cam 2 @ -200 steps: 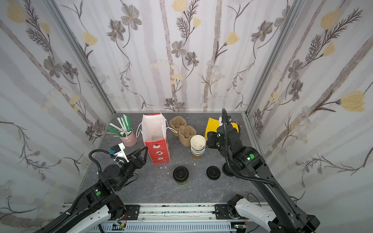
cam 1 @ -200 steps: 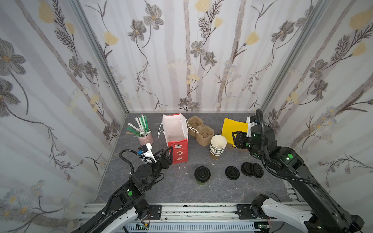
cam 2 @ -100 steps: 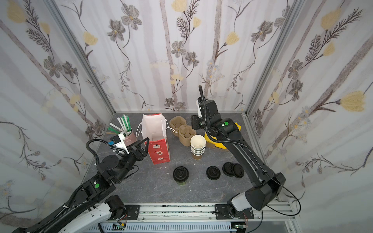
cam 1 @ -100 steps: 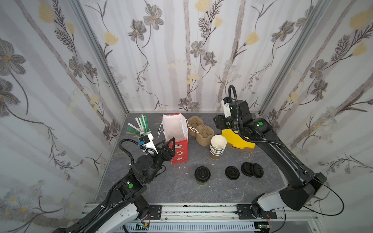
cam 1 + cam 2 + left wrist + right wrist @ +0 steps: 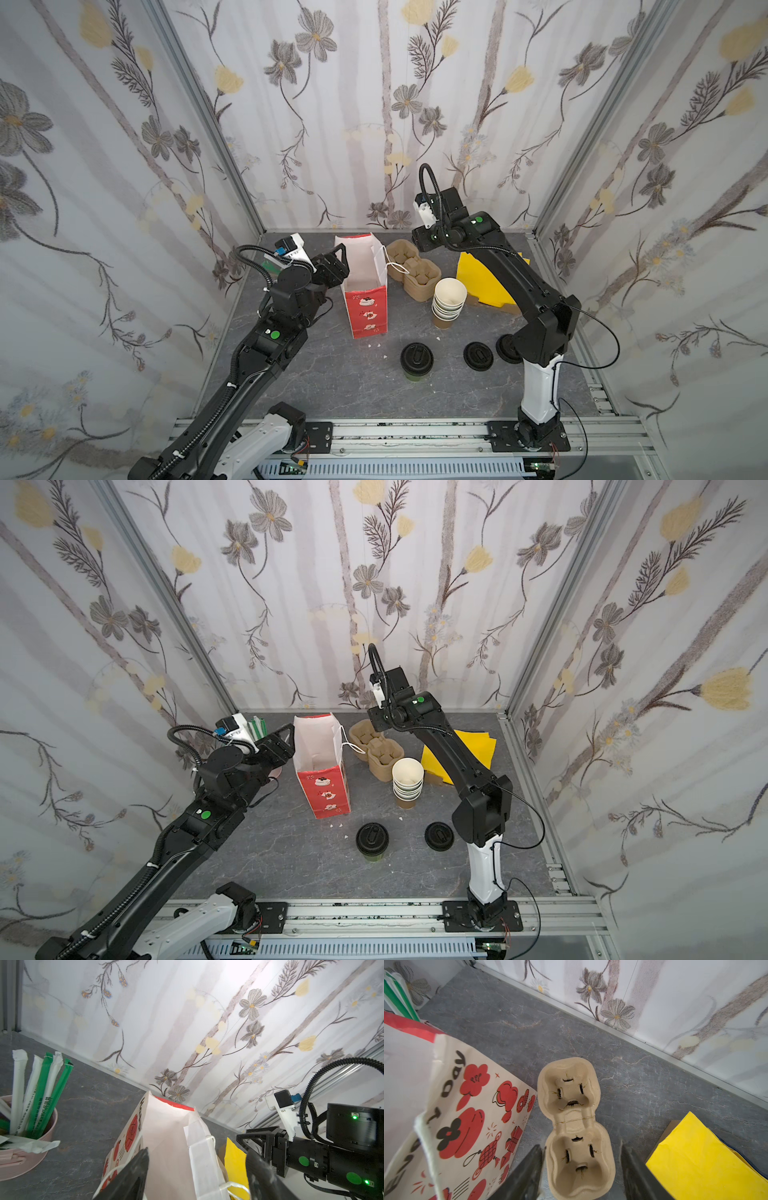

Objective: Pack a coffee takeout order
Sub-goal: Pick up the cup tray from the cup tray.

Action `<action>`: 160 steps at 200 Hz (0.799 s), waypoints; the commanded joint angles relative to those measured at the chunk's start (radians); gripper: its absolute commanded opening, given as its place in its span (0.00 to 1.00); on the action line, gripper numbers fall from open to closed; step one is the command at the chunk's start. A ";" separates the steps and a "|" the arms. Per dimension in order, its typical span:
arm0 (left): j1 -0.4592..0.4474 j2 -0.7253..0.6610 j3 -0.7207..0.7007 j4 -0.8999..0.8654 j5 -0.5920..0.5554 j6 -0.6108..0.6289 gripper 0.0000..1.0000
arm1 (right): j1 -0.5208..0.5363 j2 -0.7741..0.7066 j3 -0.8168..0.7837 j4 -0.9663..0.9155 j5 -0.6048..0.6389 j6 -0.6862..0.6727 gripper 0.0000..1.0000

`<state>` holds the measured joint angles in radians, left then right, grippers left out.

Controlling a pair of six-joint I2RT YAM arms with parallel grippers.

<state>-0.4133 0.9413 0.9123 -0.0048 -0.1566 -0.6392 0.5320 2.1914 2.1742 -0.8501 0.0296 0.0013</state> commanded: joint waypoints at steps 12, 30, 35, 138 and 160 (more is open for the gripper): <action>0.040 0.024 0.011 0.003 0.082 -0.036 0.74 | -0.034 0.076 0.050 -0.029 -0.059 -0.067 0.60; 0.047 0.018 0.000 0.003 0.082 -0.045 0.74 | -0.043 0.108 0.051 -0.032 -0.066 -0.089 0.60; 0.047 0.016 -0.005 0.003 0.080 -0.049 0.74 | -0.044 0.117 0.052 -0.034 -0.066 -0.094 0.60; 0.062 -0.019 -0.055 0.001 0.073 -0.099 0.73 | -0.003 0.210 0.052 -0.041 -0.028 -0.152 0.59; 0.063 -0.018 -0.058 0.002 0.078 -0.108 0.73 | 0.003 0.218 0.052 -0.039 0.001 -0.152 0.57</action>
<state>-0.3531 0.9264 0.8585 -0.0257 -0.0811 -0.7311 0.5301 2.3955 2.2181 -0.9016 -0.0181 -0.1287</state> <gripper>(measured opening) 0.728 0.582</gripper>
